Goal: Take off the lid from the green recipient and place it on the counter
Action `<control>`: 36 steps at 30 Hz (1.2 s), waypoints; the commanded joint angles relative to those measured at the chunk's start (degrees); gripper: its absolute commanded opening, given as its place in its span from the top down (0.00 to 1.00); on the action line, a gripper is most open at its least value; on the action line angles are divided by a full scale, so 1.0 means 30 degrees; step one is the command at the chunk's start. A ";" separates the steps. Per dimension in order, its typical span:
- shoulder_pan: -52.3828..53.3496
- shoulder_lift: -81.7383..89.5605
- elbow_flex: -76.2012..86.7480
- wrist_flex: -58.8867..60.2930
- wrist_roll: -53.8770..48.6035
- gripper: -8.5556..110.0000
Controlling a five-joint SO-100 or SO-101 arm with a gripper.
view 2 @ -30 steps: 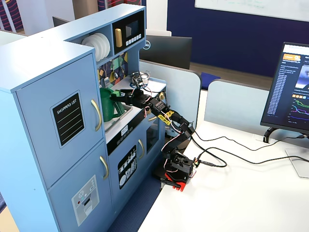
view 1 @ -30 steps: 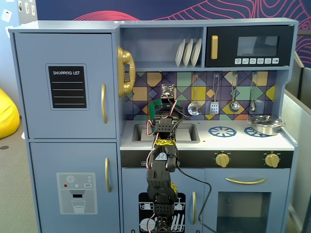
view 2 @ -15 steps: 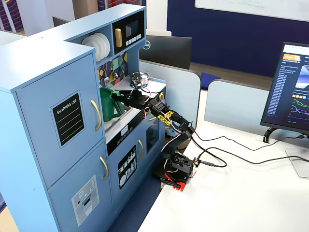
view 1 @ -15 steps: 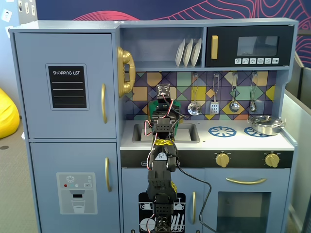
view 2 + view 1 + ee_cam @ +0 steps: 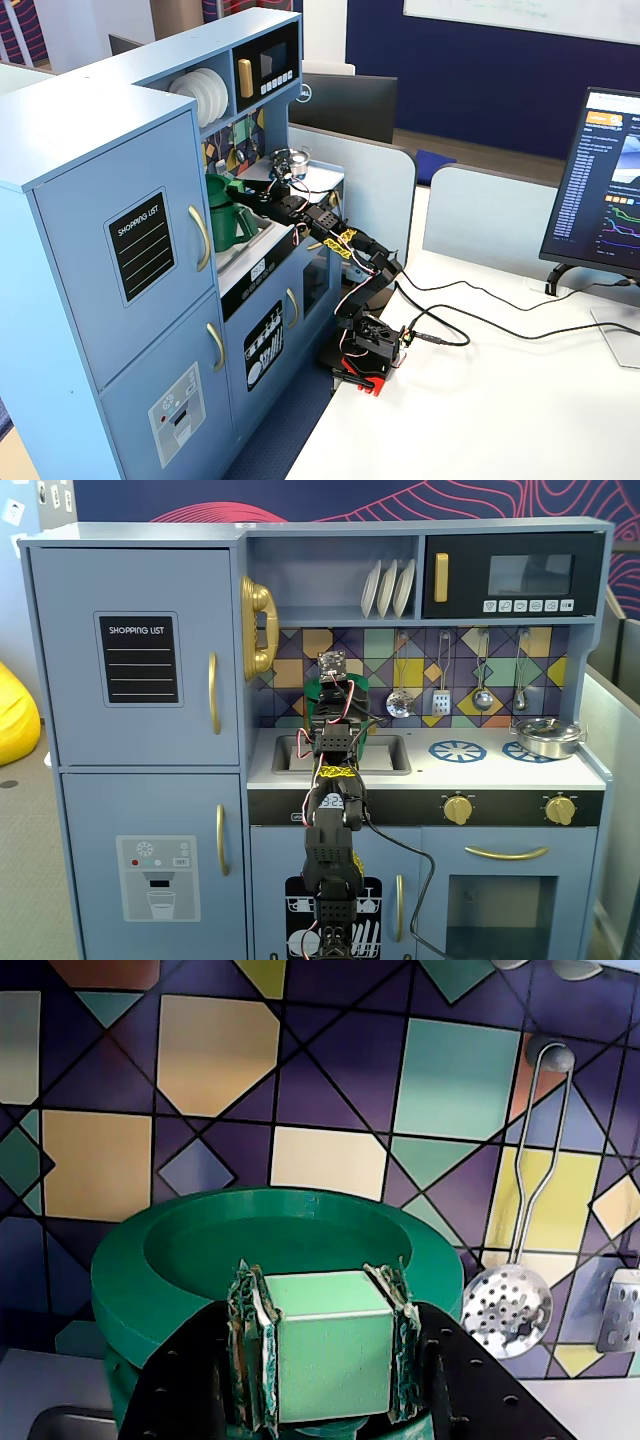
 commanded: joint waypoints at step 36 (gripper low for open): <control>1.0576 -0.0439 0.3398 -0.5127 0.2021 0.93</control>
